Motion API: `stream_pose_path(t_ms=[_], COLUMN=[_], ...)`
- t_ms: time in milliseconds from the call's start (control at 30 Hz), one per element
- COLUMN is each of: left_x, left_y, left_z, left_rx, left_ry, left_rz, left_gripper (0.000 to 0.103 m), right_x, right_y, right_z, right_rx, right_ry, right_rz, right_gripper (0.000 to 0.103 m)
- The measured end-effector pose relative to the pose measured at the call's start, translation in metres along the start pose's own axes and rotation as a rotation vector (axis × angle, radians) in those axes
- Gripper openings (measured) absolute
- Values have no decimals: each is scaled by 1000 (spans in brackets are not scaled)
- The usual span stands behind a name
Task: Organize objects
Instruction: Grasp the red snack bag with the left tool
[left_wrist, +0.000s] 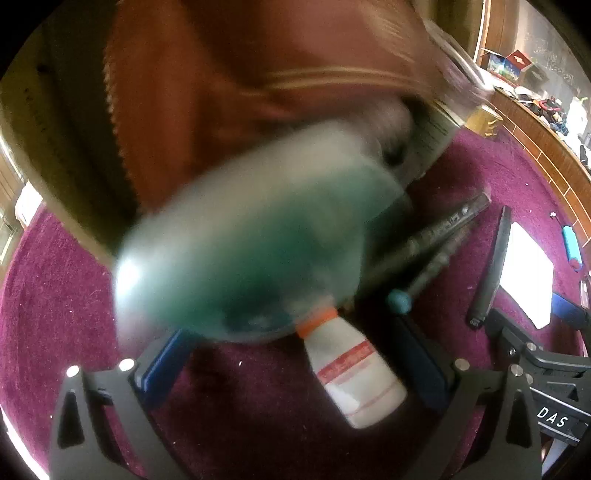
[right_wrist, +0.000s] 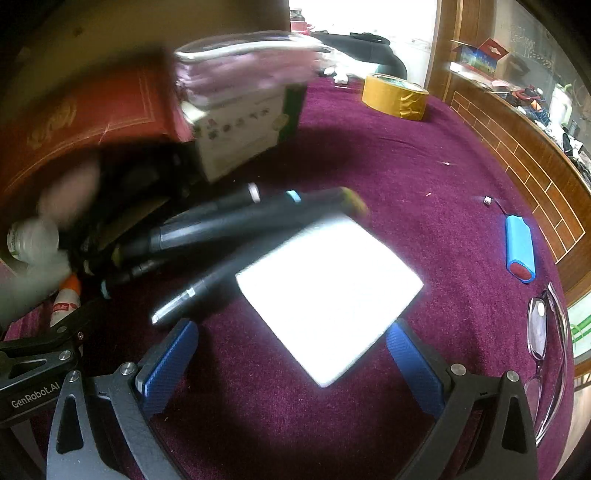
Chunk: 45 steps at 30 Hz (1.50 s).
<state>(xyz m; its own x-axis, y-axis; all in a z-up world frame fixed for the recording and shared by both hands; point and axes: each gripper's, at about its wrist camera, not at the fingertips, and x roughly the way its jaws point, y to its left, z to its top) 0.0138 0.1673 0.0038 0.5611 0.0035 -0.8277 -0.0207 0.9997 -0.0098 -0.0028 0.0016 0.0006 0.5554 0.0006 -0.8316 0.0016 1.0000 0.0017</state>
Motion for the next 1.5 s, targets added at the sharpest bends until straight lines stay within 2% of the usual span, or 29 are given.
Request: stream_pose_path(t_ms=[1500], left_x=[-3], left_y=[0], left_z=[-3], left_rx=[0], left_ry=[-1], left_rz=[0], left_gripper=[103], right_x=[2], right_y=[-1], right_z=[3], right_rx=[0], right_ry=[1], right_rz=[0], right_gripper=[103])
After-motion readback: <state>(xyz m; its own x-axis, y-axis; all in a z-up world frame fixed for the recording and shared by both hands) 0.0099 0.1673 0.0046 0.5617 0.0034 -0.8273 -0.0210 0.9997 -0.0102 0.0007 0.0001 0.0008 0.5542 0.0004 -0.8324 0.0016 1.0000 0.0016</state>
